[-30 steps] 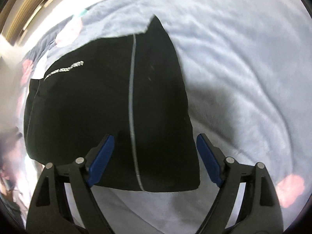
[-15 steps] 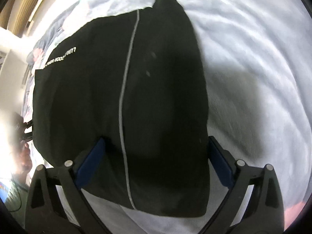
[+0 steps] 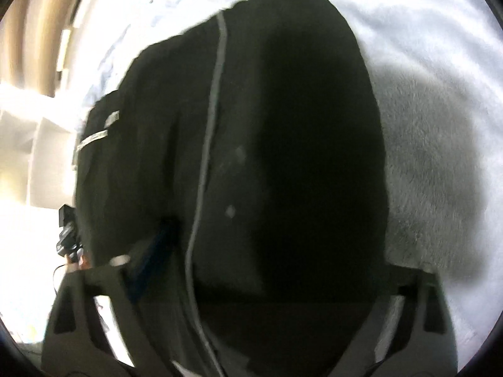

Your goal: Fold large clothes

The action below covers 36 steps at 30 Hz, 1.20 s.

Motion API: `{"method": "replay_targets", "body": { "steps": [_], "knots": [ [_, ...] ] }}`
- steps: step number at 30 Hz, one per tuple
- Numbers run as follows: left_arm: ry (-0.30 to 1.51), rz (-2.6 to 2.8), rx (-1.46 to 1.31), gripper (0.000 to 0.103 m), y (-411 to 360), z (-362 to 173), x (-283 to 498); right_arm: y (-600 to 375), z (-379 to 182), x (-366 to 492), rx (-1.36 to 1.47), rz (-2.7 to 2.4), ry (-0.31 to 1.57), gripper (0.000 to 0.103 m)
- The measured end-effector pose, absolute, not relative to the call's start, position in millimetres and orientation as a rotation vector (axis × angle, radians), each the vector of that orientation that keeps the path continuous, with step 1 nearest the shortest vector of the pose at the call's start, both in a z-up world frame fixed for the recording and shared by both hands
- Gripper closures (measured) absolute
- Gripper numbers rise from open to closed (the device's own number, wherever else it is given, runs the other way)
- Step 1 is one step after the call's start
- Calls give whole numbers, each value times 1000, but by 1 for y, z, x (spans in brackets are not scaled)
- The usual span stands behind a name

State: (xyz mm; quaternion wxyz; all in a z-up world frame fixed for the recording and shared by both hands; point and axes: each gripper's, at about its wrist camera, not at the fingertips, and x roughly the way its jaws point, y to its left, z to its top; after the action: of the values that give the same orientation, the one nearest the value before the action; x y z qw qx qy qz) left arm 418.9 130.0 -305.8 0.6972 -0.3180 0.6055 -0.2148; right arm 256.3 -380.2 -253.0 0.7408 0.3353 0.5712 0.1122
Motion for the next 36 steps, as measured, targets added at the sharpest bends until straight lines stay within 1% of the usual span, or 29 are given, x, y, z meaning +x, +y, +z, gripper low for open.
{"method": "replay_targets", "body": {
  "steps": [1, 4, 5, 8, 14, 19, 22, 25, 27, 30, 33, 36],
  "knots": [
    [1324, -480, -665, 66, 126, -296, 414, -380, -245, 252, 722, 255, 1240, 47],
    [1246, -523, -653, 72, 121, -267, 400, -375, -227, 250, 687, 259, 1216, 64],
    [1209, -551, -669, 73, 120, -255, 394, -370, -218, 249, 660, 260, 1204, 67],
    [1123, -615, -665, 75, 114, -217, 376, -363, -191, 246, 632, 280, 1150, 70],
    [987, -686, -628, 75, 112, -140, 334, -346, -132, 222, 569, 339, 1053, 72],
    [896, -725, -592, 75, 122, -82, 275, -345, -105, 204, 512, 357, 977, 72],
    [864, -732, -563, 75, 126, -58, 235, -338, -105, 193, 482, 356, 952, 71],
    [872, -728, -570, 75, 134, -59, 200, -326, -113, 179, 467, 344, 964, 71],
    [900, -717, -588, 75, 141, -69, 178, -317, -121, 162, 460, 333, 994, 71],
    [977, -678, -617, 75, 149, -102, 146, -307, -144, 138, 471, 308, 1072, 70],
    [1099, -609, -666, 75, 158, -159, 125, -293, -191, 129, 446, 245, 1179, 68],
    [1192, -503, -695, 73, 169, -216, 114, -284, -254, 125, 433, 142, 1305, 66]
  ]
}}
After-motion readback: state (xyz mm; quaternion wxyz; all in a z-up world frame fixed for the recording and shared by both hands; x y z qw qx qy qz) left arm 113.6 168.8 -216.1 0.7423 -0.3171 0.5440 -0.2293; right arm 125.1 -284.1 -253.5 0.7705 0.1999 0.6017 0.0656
